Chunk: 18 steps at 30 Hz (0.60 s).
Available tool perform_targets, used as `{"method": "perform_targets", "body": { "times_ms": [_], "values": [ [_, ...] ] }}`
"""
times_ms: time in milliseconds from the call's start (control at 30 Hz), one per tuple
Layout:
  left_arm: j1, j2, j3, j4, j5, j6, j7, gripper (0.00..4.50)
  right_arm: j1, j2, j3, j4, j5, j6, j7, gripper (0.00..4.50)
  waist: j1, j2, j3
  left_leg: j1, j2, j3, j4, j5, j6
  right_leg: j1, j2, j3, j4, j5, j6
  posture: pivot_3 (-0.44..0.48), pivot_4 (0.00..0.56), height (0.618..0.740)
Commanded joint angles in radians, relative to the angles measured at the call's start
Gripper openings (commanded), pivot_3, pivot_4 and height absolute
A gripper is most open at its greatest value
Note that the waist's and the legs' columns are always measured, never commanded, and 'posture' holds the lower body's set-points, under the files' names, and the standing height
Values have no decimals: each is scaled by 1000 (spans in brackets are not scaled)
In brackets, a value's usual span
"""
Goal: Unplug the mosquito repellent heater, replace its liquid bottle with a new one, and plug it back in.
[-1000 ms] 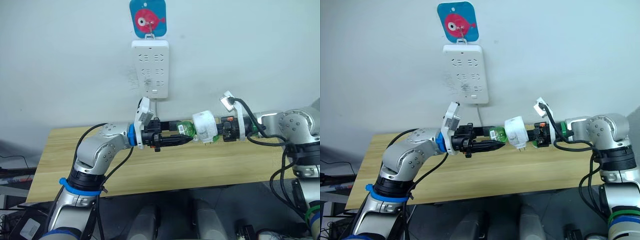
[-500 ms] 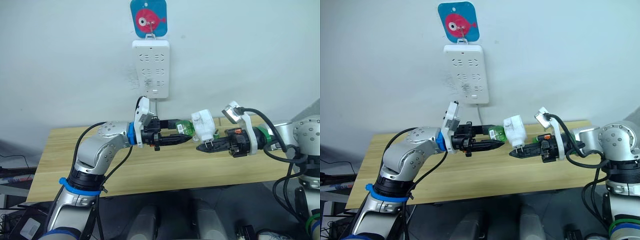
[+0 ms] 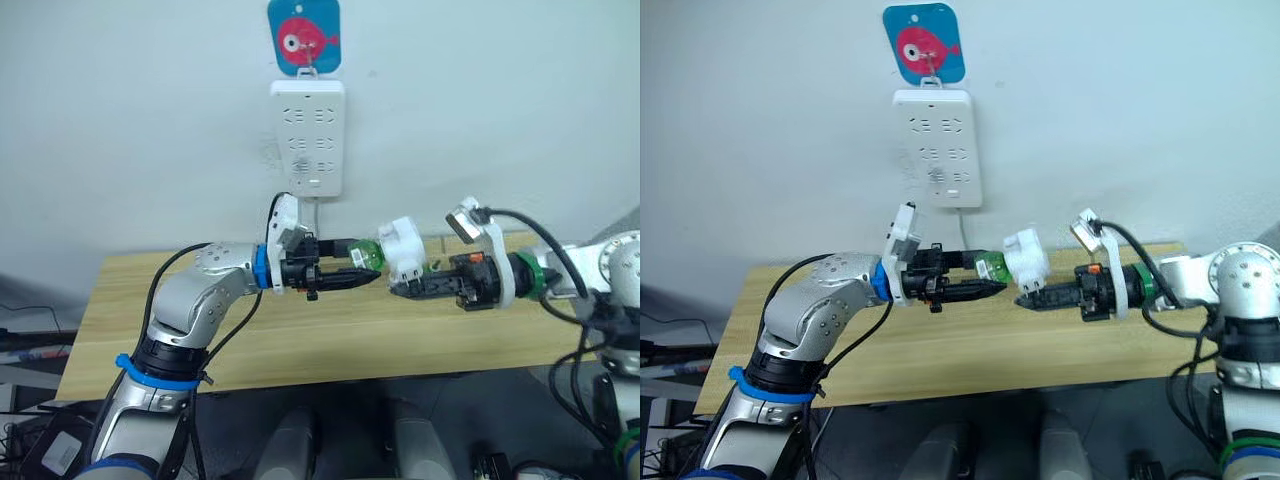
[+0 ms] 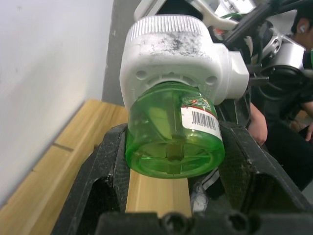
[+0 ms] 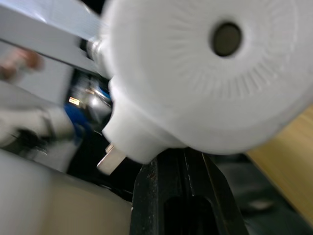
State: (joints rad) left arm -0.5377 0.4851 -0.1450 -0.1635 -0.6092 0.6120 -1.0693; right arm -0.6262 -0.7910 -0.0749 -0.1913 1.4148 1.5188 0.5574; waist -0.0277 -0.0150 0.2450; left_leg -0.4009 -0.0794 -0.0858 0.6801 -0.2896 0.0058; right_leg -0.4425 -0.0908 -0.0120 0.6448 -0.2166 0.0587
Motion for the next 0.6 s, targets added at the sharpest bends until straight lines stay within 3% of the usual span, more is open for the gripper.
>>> {"method": "perform_targets", "body": {
  "times_ms": [33,100,200,367,400,600],
  "values": [
    [-1,27,17,-21,-23,22,-32,2277,110,-157,126,-172,-453,-499,281,641,-1,0,0,0,0,0,0,0,0,0,2,-1,0,0,0,-100,233,740],
    [-1,38,25,-20,-36,37,-40,2277,168,-201,177,-148,-678,-811,410,1367,-6,-1,0,1,0,3,1,0,0,0,4,0,0,0,1,-95,233,740],
    [4,76,47,-25,-100,127,-70,2277,231,-161,153,-1,-965,-1431,548,2459,-11,-1,0,3,1,6,1,0,0,1,4,1,1,0,2,-95,231,740],
    [-21,124,45,-8,-149,216,-125,2277,199,-43,154,136,-1059,-1944,705,4250,-27,-1,0,5,3,7,0,0,-1,1,4,0,1,0,2,-105,229,740],
    [-29,126,48,-2,-157,229,-130,2277,189,-26,156,153,-1063,-1989,721,4467,-28,-1,0,5,3,7,0,0,-1,1,4,1,1,0,2,-108,229,740],
    [-98,117,26,55,-144,260,-157,2277,89,102,183,258,-1129,-2291,728,4467,-29,-1,0,5,2,6,1,0,-1,1,3,1,1,1,1,-111,229,740]
  ]
}}
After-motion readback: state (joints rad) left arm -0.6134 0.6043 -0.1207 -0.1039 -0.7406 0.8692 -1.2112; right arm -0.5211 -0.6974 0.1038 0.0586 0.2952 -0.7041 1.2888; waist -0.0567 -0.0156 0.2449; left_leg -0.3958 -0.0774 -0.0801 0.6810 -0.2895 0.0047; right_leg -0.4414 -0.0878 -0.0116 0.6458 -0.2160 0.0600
